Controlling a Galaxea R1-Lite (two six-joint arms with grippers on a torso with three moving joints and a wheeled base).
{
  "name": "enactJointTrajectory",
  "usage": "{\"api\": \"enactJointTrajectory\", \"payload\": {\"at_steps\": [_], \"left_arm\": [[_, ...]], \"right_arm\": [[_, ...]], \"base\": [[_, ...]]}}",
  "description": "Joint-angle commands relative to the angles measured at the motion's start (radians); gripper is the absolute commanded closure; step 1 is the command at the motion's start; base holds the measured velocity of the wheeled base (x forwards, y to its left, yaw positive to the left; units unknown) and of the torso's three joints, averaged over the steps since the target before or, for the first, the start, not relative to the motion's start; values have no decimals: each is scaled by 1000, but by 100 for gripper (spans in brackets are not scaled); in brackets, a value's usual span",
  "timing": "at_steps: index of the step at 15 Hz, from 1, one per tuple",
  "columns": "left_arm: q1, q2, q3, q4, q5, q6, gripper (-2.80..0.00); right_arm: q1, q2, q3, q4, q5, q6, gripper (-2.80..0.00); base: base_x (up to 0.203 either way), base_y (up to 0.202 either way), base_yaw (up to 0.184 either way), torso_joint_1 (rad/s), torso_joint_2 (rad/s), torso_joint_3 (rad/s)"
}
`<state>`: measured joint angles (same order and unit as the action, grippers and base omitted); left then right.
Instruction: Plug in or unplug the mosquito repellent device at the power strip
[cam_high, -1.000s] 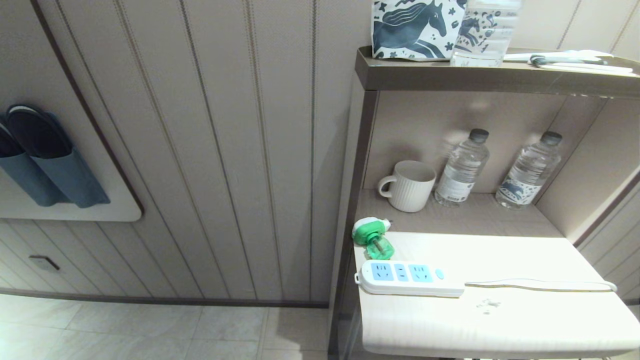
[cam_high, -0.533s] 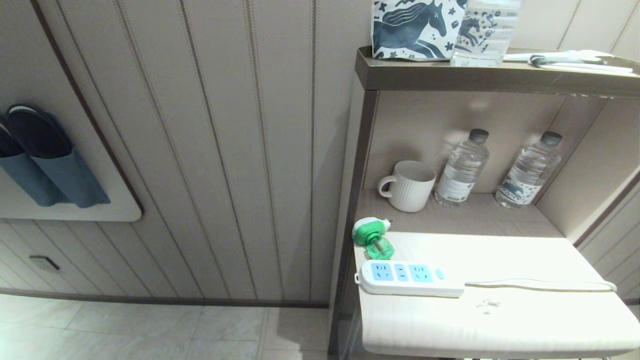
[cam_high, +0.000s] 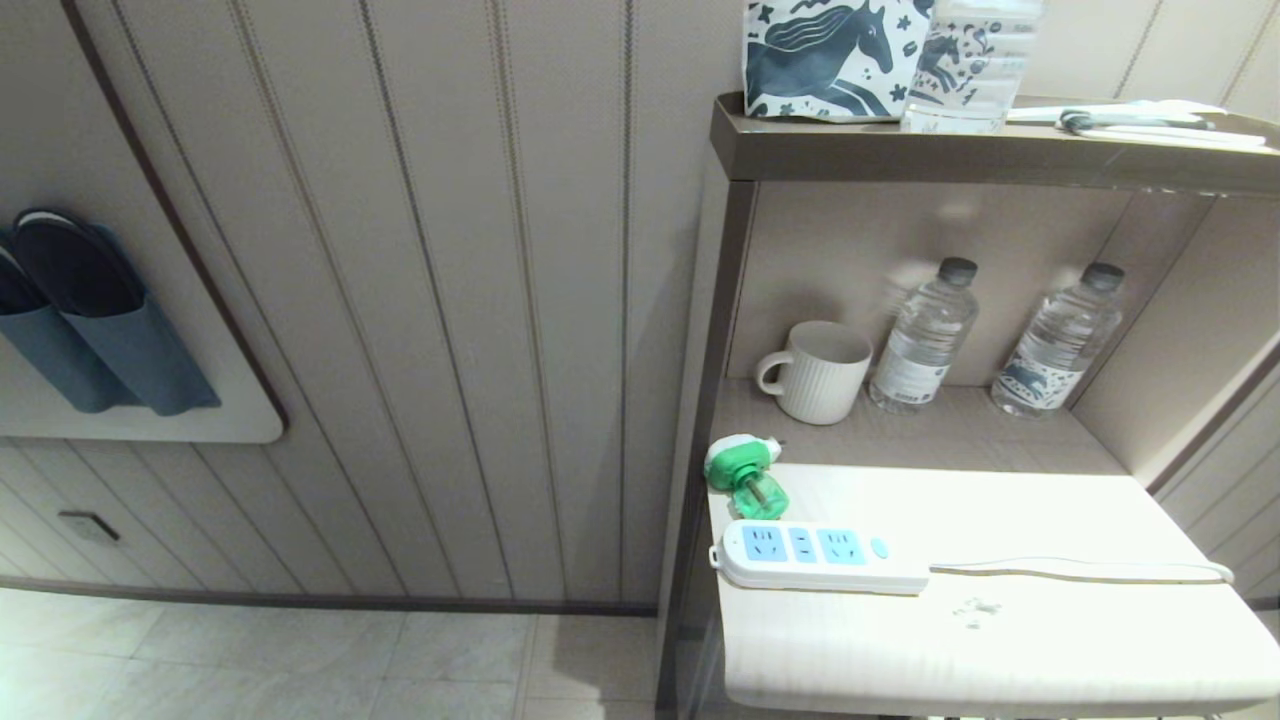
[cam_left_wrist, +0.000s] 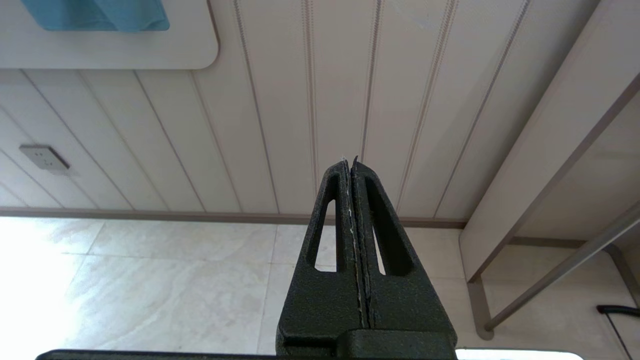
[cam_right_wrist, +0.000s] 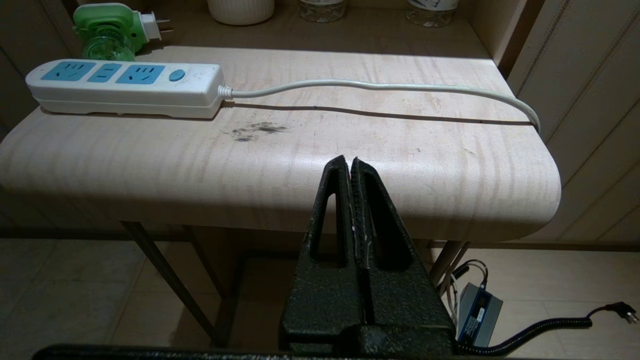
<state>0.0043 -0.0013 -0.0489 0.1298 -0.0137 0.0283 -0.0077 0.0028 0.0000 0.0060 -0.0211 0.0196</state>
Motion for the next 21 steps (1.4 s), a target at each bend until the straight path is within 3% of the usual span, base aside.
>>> {"api": "enactJointTrajectory", "payload": {"at_steps": [1, 21], "left_arm": [[2, 1, 0, 1, 0, 1, 0], [0, 1, 0, 1, 0, 1, 0]], "right_arm": [[-2, 3, 0, 0, -2, 0, 0], [0, 8, 0, 0, -2, 2, 0]], "base": [[0, 0, 0, 0, 0, 0], [0, 0, 0, 0, 0, 0]]}}
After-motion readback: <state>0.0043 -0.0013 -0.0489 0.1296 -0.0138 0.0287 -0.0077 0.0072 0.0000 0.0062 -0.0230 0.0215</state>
